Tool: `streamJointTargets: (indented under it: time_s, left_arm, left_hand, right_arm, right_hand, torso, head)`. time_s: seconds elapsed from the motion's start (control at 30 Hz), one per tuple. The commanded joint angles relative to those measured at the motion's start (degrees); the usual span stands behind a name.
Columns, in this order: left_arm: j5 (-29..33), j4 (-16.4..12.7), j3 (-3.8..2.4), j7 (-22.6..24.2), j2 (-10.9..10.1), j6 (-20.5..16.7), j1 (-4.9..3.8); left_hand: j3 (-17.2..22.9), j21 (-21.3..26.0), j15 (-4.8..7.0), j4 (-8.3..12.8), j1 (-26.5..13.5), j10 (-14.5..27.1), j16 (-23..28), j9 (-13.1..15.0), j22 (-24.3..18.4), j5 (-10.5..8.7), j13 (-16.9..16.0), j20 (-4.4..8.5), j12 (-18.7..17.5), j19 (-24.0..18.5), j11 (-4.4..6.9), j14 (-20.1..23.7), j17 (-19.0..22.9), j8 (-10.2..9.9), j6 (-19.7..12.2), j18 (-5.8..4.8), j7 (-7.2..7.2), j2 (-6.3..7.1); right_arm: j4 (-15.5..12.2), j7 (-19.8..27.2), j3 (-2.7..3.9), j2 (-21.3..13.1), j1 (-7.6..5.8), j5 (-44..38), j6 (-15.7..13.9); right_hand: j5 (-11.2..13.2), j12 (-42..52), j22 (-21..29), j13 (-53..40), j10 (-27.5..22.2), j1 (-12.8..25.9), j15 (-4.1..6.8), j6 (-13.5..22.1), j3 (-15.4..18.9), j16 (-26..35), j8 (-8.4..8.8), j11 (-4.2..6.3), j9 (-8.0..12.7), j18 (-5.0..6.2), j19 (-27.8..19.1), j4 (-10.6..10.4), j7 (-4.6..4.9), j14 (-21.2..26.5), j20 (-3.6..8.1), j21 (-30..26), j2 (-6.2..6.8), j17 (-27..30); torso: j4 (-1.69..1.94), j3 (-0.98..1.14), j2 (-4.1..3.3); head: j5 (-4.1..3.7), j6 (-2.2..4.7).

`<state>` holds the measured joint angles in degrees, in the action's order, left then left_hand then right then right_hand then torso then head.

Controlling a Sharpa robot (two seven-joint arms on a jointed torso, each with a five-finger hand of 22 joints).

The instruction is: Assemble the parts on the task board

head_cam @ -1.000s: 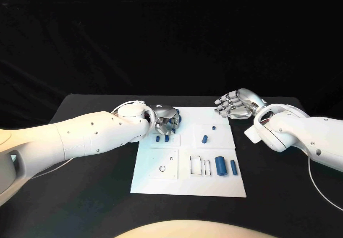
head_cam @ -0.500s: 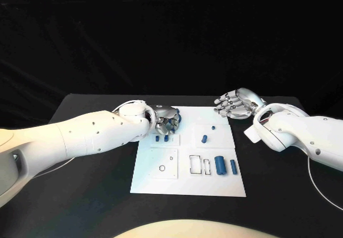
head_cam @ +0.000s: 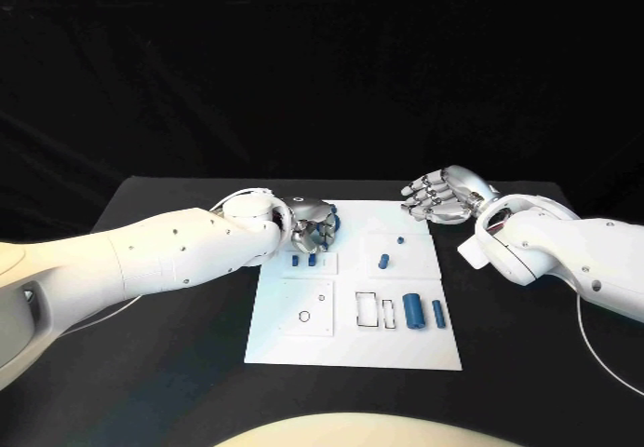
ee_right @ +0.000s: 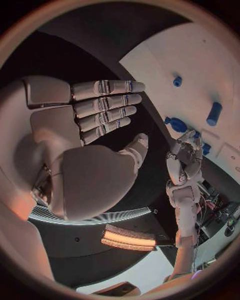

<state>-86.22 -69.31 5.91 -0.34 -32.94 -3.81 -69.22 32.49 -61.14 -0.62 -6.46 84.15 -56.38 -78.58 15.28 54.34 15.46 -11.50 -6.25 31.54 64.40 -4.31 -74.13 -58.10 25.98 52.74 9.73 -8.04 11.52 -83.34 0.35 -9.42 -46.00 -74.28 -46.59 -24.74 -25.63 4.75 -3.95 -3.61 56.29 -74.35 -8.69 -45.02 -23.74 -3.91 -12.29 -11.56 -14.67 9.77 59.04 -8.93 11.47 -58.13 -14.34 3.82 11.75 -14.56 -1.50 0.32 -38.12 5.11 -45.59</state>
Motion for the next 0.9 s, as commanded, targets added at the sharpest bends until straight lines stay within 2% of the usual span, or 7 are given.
streamJointTargets:
  time_s: [0.03, 0.23, 0.27, 0.47, 0.63, 0.83, 0.9]
  left_arm:
    - [1.26, -0.53, -0.33, 1.07, -0.31, -2.20, 0.00]
    - [3.03, -2.22, -1.58, 1.17, -1.66, -2.81, 0.03]
    - [3.60, -2.88, -2.04, 1.15, -2.21, -2.87, 0.03]
    - [4.66, -4.66, -3.40, 1.09, -4.20, -2.92, 0.03]
    - [5.12, -4.89, -3.78, 0.73, -5.54, -1.92, 0.02]
    - [5.47, -4.65, -3.79, 0.50, -6.68, -0.06, 0.12]
    - [5.64, -4.54, -3.78, 0.56, -7.01, 0.35, 0.40]
  left_hand:
    - [0.11, -0.22, 0.15, 0.49, -0.34, -0.79, -0.35, 0.19, 0.19, -0.25, 0.31, 0.14, -0.94, 0.18, 0.00, -0.44, 0.03, -0.54, 0.72, -1.03, 0.01, -0.17]
    - [0.15, -0.43, 0.09, 0.56, -0.85, -1.42, -0.56, 0.41, 0.42, -0.27, 0.61, 0.14, -1.92, 0.31, -0.08, -0.70, -0.25, -1.01, 1.06, -1.07, -0.04, -0.23]
    - [0.15, -0.42, 0.07, 0.57, -0.92, -1.47, -0.57, 0.44, 0.40, -0.27, 0.66, 0.14, -2.06, 0.29, -0.10, -0.71, -0.23, -1.10, 1.07, -1.06, -0.04, -0.21]
    - [0.08, -0.43, 0.03, 0.59, -1.15, -1.60, -0.59, 0.51, 0.42, -0.29, 0.76, 0.12, -2.43, 0.28, -0.15, -0.72, -0.20, -1.31, 1.11, -1.07, -0.07, -0.09]
    - [0.05, -0.55, 0.01, 0.61, -1.26, -1.73, -0.64, 0.56, 0.57, -0.29, 0.80, 0.11, -2.59, 0.39, -0.16, -0.76, -0.26, -1.40, 1.18, -1.11, -0.08, -0.04]
    - [-0.01, -0.44, -0.01, 0.64, -1.42, -1.96, -0.57, 0.65, 0.45, -0.30, 0.85, 0.09, -2.84, 0.28, -0.17, -0.64, 0.01, -1.53, 1.34, -1.07, -0.08, 0.06]
    - [-0.12, -0.21, -0.07, 0.54, -1.77, -2.06, -0.54, 0.71, 0.22, -0.30, 0.94, 0.05, -3.22, 0.06, -0.22, -0.56, 0.14, -1.79, 1.35, -1.02, -0.12, 0.22]
  right_arm:
    - [-0.11, 0.69, 0.01, -0.01, 0.03, -0.41, 0.34]
    - [-0.06, 0.70, 0.01, 0.00, 0.03, -0.41, 0.39]
    - [-0.04, 0.70, 0.01, -0.01, 0.03, -0.41, 0.41]
    - [0.02, 0.69, 0.01, -0.05, 0.03, -0.41, 0.45]
    - [0.02, 0.67, 0.01, -0.08, 0.03, -0.41, 0.50]
    - [0.03, 0.68, 0.01, -0.09, 0.03, -0.41, 0.50]
    - [0.03, 0.76, 0.01, -0.03, 0.03, -0.41, 0.45]
  right_hand:
    - [-0.32, -0.21, 0.08, -0.02, 0.32, 0.02, -0.11, -0.46, -0.03, 0.16, 0.20, -0.09, 0.10, 0.66, 0.07, 0.30, 3.77, -0.11, -0.19, -0.05, -0.35, 0.06]
    - [-0.35, -0.51, 0.15, -0.03, 0.47, 0.09, -0.13, -0.59, -0.26, 0.13, 0.39, -0.11, 0.19, 0.67, -0.07, 0.50, 3.78, -0.13, -0.23, -0.02, -0.40, 0.42]
    - [-0.35, -0.51, 0.15, -0.03, 0.47, 0.09, -0.13, -0.59, -0.26, 0.13, 0.39, -0.11, 0.19, 0.67, -0.07, 0.50, 3.78, -0.13, -0.23, -0.02, -0.40, 0.42]
    - [-0.35, -0.51, 0.15, -0.03, 0.47, 0.09, -0.13, -0.59, -0.26, 0.13, 0.39, -0.11, 0.19, 0.67, -0.07, 0.50, 3.78, -0.13, -0.23, -0.02, -0.40, 0.42]
    - [-0.35, -0.51, 0.15, -0.03, 0.47, 0.09, -0.13, -0.59, -0.26, 0.13, 0.39, -0.11, 0.19, 0.67, -0.07, 0.50, 3.78, -0.13, -0.23, -0.02, -0.40, 0.42]
    - [-0.35, -0.51, 0.15, -0.03, 0.47, 0.09, -0.13, -0.59, -0.26, 0.13, 0.39, -0.11, 0.19, 0.67, -0.07, 0.50, 3.78, -0.13, -0.23, -0.02, -0.40, 0.42]
    - [-0.35, -0.51, 0.15, -0.03, 0.47, 0.09, -0.13, -0.59, -0.26, 0.13, 0.39, -0.11, 0.19, 0.67, -0.07, 0.50, 3.78, -0.13, -0.23, -0.02, -0.40, 0.42]
  torso:
    - [-0.02, -0.04, -0.01]
    - [-0.01, -0.08, 0.03]
    - [0.02, -0.07, 0.06]
    - [0.16, 0.01, 0.16]
    - [0.12, 0.01, 0.12]
    - [0.05, 0.02, 0.02]
    - [-0.04, 0.01, -0.03]
  head:
    - [0.00, 0.24]
    - [-0.05, 0.37]
    - [-0.07, 0.38]
    - [-0.03, 0.38]
    - [0.06, 0.39]
    - [0.24, 0.31]
    - [0.66, 0.34]
